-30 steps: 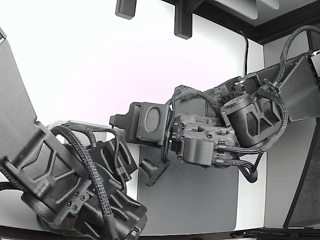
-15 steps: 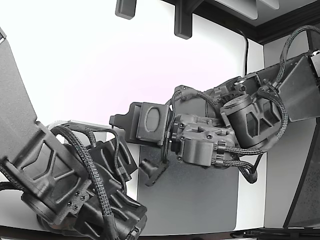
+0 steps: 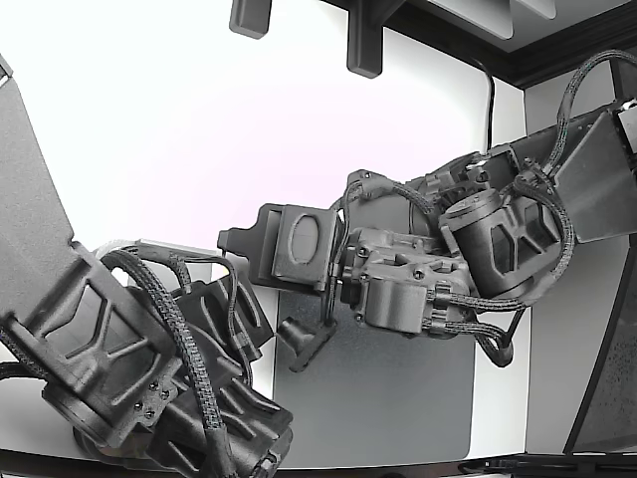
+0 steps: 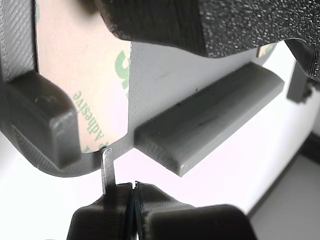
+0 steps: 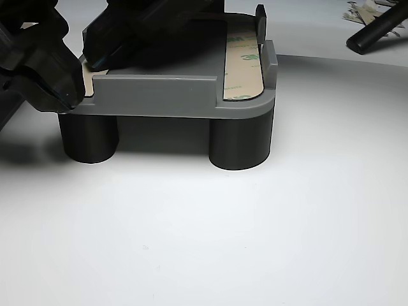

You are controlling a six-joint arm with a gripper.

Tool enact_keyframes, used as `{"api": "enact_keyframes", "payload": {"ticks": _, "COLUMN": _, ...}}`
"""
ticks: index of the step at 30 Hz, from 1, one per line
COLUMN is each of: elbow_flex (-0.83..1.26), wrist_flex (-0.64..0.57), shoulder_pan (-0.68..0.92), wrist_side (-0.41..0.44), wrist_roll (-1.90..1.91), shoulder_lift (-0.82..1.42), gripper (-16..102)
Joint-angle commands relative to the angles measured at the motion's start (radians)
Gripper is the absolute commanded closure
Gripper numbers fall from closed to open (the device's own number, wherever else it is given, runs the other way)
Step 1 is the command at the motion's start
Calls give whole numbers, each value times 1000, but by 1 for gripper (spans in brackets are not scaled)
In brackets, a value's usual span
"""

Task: Peel off protective film from adhesive tape.

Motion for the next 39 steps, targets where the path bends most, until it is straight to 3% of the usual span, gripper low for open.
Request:
{"api": "enact_keyframes", "payload": {"ticks": 1, "elbow_flex": -34, "wrist_flex": -8, "shoulder_pan": -8, "wrist_side": 6, "wrist_roll": 2, "shoulder_lift": 12, "gripper": 97}}
{"api": "enact_keyframes", "payload": {"ticks": 39, "elbow_flex": -48, "wrist_flex": 2, "shoulder_pan": 3, "wrist_side": 20, "wrist_roll": 15, "shoulder_lift": -9, "gripper": 97}}
